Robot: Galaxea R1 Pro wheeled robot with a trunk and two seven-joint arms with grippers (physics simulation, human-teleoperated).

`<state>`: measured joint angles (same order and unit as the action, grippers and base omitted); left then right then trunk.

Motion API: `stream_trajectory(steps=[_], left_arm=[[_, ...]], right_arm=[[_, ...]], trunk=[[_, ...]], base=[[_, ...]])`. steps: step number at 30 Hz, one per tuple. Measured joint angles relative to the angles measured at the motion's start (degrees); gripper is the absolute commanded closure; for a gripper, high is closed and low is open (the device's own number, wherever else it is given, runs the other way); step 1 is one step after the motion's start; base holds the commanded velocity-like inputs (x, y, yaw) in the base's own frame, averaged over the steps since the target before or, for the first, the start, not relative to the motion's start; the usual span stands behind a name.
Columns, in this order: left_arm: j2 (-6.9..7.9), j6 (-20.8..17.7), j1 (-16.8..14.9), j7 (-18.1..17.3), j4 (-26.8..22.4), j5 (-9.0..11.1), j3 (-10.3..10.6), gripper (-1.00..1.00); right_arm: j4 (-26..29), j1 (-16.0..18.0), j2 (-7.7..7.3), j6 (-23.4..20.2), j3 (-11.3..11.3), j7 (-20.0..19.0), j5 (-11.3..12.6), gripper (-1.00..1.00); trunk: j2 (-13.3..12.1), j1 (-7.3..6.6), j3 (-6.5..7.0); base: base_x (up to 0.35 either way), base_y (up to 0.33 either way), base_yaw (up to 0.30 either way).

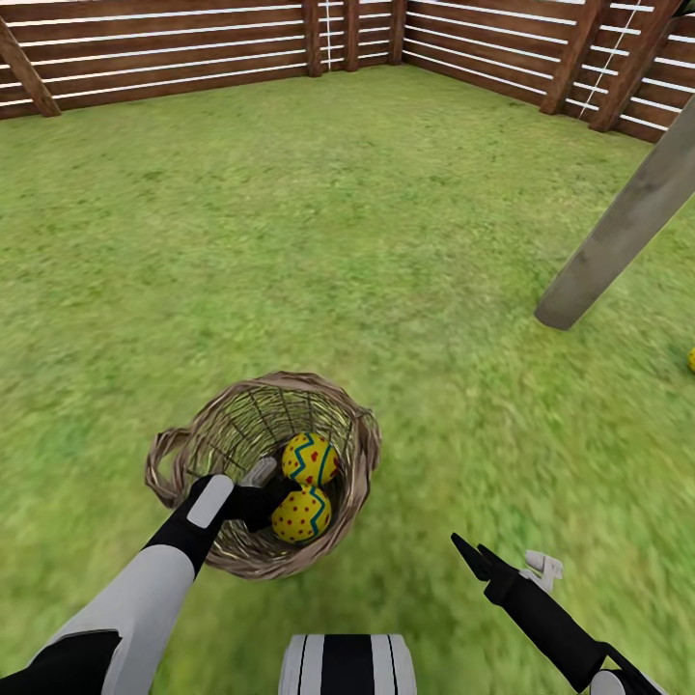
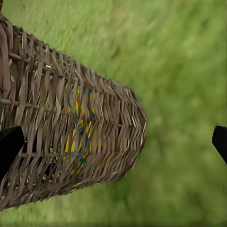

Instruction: Take the three Easter eggs out of the wicker basket on the lawn in the garden, then place them on the lawn next to a single tree (choose any tree) so that all three eggs are next to the same tree and none are left in the basket.

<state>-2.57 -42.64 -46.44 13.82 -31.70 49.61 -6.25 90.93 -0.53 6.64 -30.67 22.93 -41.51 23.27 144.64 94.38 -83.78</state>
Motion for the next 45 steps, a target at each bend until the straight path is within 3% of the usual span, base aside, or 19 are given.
stream_trajectory(steps=[23, 25, 35, 45], left_arm=[[0.0, 0.12, 0.0, 0.19, 0.42, 0.8, 0.07, 1.0], [0.0, -0.09, 0.03, 0.27, 0.85, -0.33, 0.16, 1.0], [0.0, -0.14, 0.04, 0.3, 0.85, -0.38, 0.09, 1.0], [-0.02, -0.78, 0.03, 0.59, 0.84, -0.37, 0.06, 1.0]], right_arm=[[0.0, 0.0, 0.0, -0.04, 0.0, 0.0, 0.0, -1.0], [0.0, 0.0, 0.0, -0.04, 0.0, 0.0, 0.01, -1.0], [0.0, 0.0, 0.0, -0.07, 0.0, 0.0, 0.01, -1.0], [0.0, 0.0, 0.0, -0.07, 0.0, 0.0, 0.0, -1.0]], trunk=[[0.0, 0.0, 0.0], [-0.03, -0.05, 0.43], [-0.08, -0.15, 1.32], [-0.09, -0.15, 1.32]], base=[[0.0, 0.0, 0.0], [0.0, 0.0, 0.0], [0.0, 0.0, 0.0], [0.0, 0.0, 0.0]])
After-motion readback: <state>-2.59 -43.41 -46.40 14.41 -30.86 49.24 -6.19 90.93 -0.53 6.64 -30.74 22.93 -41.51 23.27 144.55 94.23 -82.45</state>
